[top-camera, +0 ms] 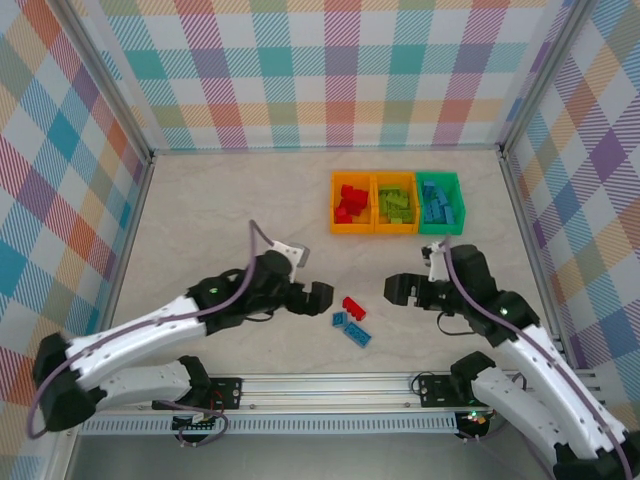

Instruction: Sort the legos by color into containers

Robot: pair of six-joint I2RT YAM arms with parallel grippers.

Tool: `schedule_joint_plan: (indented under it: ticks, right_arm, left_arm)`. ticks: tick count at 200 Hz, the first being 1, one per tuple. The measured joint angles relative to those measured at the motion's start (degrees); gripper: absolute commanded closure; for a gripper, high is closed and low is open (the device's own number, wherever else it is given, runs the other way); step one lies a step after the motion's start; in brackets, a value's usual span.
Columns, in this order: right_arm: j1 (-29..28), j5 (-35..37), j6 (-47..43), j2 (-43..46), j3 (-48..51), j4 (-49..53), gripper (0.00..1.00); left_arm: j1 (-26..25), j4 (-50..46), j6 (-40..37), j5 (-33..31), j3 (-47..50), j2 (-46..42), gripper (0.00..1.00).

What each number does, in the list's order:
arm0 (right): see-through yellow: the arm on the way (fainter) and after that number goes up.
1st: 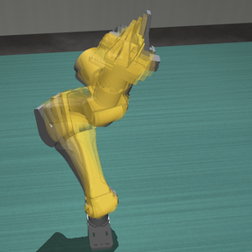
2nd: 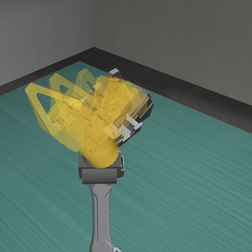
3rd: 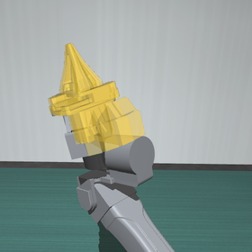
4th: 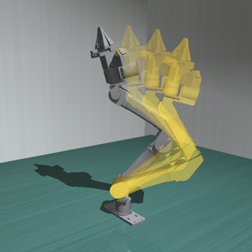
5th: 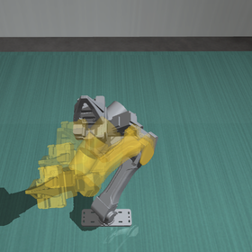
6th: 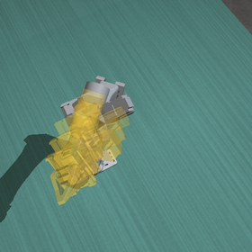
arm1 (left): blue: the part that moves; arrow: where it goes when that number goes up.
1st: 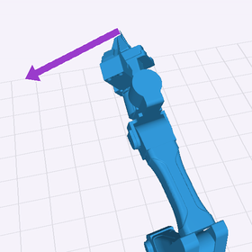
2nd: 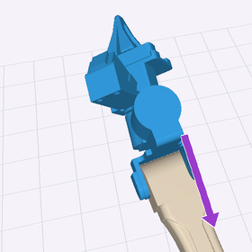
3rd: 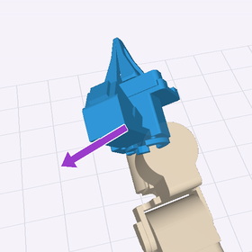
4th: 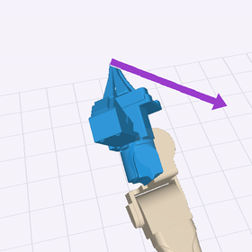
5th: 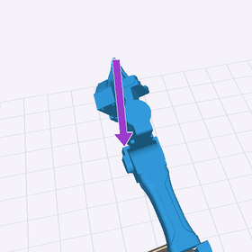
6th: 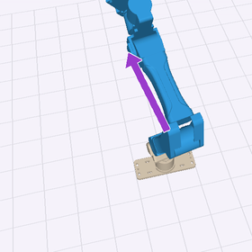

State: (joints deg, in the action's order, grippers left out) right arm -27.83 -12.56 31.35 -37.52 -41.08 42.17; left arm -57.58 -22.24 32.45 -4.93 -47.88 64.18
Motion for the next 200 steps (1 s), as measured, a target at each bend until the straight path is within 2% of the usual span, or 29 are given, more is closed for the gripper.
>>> schedule_joint_plan:
  ticks: [23,44,66,100,151,200]
  right_arm:
    - [0.0,0.9,0.9,1.1,-0.3,4.1,0.05]
    - [0.0,1.0,1.7,1.4,-0.2,5.7,0.04]
    - [0.0,1.1,2.4,2.5,0.3,5.8,0.04]
    - [0.0,1.0,2.6,2.6,1.0,5.8,0.02]
    - [0.0,0.9,3.7,3.6,2.6,5.7,0.00]
    - [0.0,0.9,4.0,3.1,2.8,5.5,0.00]
  left_arm:
    - [-4.4,0.2,10.2,-4.6,-2.1,10.2,0.03]
    - [-6.9,-1.4,17.2,-7.5,-7.9,19.4,0.05]
    - [-7.8,-1.2,19.1,-8.7,-12.9,26.7,0.00]
    - [-8.5,-1.6,12.5,-9.6,-19.1,35.5,0.00]
    - [-8.5,-3.1,-3.2,-8.6,-22.2,41.2,0.00]
    - [-8.5,-3.6,-9.4,-9.3,-22.6,45.1,0.25]
